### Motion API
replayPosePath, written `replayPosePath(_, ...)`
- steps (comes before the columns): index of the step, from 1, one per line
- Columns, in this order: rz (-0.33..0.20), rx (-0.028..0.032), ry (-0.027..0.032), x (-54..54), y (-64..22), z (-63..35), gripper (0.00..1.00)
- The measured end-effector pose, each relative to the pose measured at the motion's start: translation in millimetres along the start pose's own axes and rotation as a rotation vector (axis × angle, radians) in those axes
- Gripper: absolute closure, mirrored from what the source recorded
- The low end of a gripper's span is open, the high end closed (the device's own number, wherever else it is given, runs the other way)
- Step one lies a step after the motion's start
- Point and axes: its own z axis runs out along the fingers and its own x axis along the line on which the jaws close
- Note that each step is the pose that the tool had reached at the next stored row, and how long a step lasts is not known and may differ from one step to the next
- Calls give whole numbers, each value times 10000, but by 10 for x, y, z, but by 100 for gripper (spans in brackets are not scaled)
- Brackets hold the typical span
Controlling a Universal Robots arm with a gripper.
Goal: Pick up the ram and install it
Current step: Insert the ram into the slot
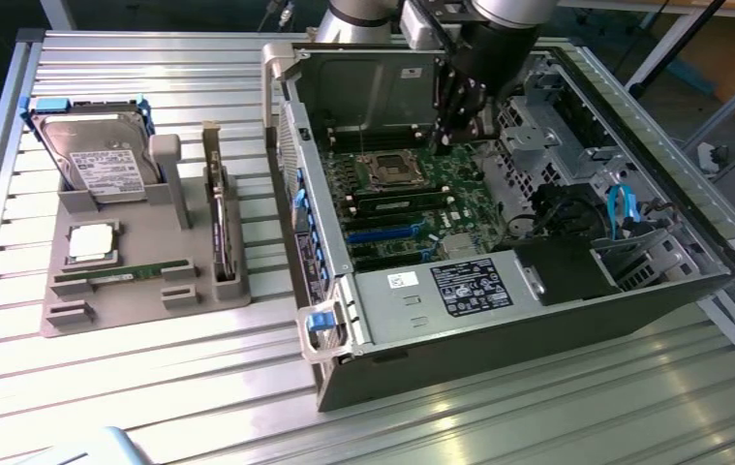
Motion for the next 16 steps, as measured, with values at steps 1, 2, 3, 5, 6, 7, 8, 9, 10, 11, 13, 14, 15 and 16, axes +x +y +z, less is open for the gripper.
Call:
replayPosePath(1,-5,181,-6,0,2,2,90)
replayPosePath(2,-5,190,-5,0,2,2,90)
replayPosePath(3,-5,191,-3,0,2,1,90)
replayPosePath(5,-5,190,-3,0,3,1,90)
replayPosePath(6,-5,190,-3,0,3,1,90)
replayPosePath(7,-5,190,-4,0,3,2,90)
replayPosePath(8,-5,191,-4,0,3,1,90)
replayPosePath(9,-5,191,-4,0,3,1,90)
replayPosePath(10,-5,190,-3,0,-2,1,90)
replayPosePath(11,-4,184,-3,-2,-81,2,90)
replayPosePath(13,-4,151,-1,-4,-255,4,90)
replayPosePath(14,-4,136,-1,-6,-327,5,90)
replayPosePath(15,-3,121,-3,-8,-407,7,90)
replayPosePath(16,-3,111,-3,-8,-460,7,90)
